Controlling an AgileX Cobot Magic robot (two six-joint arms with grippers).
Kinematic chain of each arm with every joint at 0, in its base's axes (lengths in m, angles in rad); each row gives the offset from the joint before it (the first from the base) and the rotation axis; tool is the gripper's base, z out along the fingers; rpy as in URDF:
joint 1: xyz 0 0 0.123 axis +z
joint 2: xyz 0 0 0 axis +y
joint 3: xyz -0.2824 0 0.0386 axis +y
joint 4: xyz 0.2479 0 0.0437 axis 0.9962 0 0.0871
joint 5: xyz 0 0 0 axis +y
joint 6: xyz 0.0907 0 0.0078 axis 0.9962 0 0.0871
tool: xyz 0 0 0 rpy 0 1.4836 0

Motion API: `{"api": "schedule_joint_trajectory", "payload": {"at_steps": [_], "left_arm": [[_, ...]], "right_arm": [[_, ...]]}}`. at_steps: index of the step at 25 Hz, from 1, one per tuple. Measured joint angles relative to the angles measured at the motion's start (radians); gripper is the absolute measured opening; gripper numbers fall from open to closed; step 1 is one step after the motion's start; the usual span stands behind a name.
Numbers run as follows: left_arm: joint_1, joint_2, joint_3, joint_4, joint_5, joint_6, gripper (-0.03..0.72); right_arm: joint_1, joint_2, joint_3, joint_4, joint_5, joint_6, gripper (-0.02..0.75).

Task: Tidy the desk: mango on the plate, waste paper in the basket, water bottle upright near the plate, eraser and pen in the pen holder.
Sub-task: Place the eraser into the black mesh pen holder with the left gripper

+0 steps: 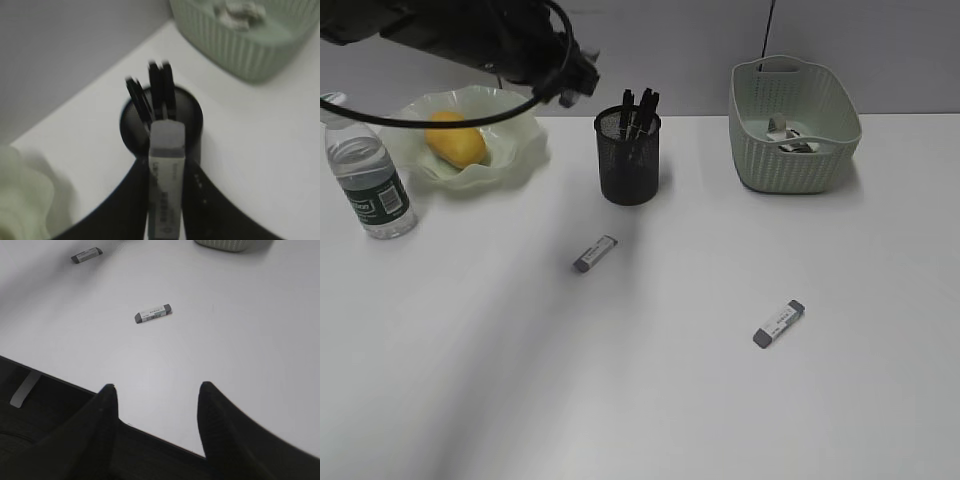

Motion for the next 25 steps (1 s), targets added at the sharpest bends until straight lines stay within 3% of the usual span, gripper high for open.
{"api": "schedule_joint_trajectory", "payload": {"at_steps": [4,7,16,25], "left_arm": [[0.000,0.056,-0.051,-0.195,-0.132,0.000,0.157],[-0.007,0.114,-0.096,-0.259,-0.175,-0.001,0.157],[-0.035,0.275,-0.234,-0.307,-0.196,-0.001,0.157],[-0.035,0.341,-0.249,-0.324,-0.212,-0.001,0.176]], "right_arm": [[0.000,0.000,0.000,0.000,0.000,0.000,0.415],[0.000,0.000,0.000,0.000,0.000,0.000,0.415],[0.000,0.000,0.000,0.000,0.000,0.000,0.415],[0.000,0.000,0.000,0.000,0.000,0.000,0.415]]}}
